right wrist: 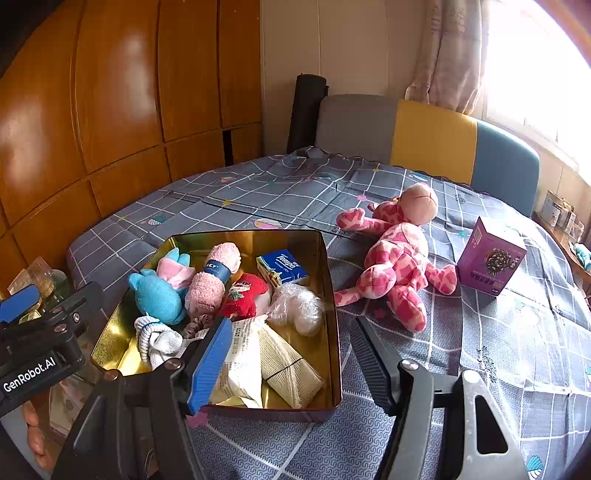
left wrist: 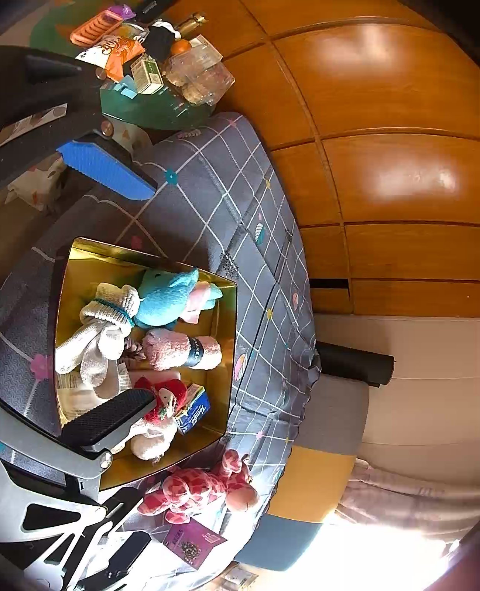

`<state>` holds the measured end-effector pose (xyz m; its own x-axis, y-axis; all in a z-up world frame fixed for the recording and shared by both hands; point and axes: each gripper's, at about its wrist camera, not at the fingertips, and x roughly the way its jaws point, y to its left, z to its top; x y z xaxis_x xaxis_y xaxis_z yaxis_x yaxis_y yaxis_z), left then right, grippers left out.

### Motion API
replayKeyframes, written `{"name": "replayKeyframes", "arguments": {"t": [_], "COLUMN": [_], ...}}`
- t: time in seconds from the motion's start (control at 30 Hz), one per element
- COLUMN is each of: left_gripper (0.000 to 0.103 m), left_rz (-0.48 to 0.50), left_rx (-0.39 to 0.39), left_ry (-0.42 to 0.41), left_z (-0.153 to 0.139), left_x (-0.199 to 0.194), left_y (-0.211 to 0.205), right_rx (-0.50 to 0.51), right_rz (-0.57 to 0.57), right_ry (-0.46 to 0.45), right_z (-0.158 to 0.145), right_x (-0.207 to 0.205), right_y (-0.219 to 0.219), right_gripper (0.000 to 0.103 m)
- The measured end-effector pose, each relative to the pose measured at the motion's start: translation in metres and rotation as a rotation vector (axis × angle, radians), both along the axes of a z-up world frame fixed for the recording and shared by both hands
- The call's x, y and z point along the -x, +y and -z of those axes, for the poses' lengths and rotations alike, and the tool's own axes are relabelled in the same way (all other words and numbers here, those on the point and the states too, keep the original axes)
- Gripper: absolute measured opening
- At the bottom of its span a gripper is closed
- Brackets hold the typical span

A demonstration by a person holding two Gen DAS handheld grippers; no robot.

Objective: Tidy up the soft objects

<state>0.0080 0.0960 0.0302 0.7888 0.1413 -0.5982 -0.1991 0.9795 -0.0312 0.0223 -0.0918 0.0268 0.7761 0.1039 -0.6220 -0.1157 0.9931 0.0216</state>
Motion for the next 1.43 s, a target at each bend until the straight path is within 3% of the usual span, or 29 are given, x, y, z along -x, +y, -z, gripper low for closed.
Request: {"name": "replayKeyframes", "arguments": {"t": [1.13, 1.27, 1.43], "left_gripper": [0.103, 0.094, 0.096], "left_rz": [0.010, -0.009, -0.003], "left_rx": [-0.033, -0.063, -0.028], "left_ry": [0.010, -0.006, 0.014], "left_z": [0.0005, 0.0010, 0.0028], "left_x": [-0.0018, 0.0003, -0.0024], "left_y": [-0.0013, -0.0025, 0.0012], "right_rx": [-0.004, -0.008, -0.014], "right_rz": [0.003, 0.002, 0.009], "right_ry": [0.010, 0.013, 0.016], "right_z": [0.0043, 0.0045, 0.0050], "right_x": [0.0005, 0.0004, 0.0003], "right_y": [0.0005, -0.0002, -0.0037], "right_gripper": [0.067, 0.067, 0.067]}}
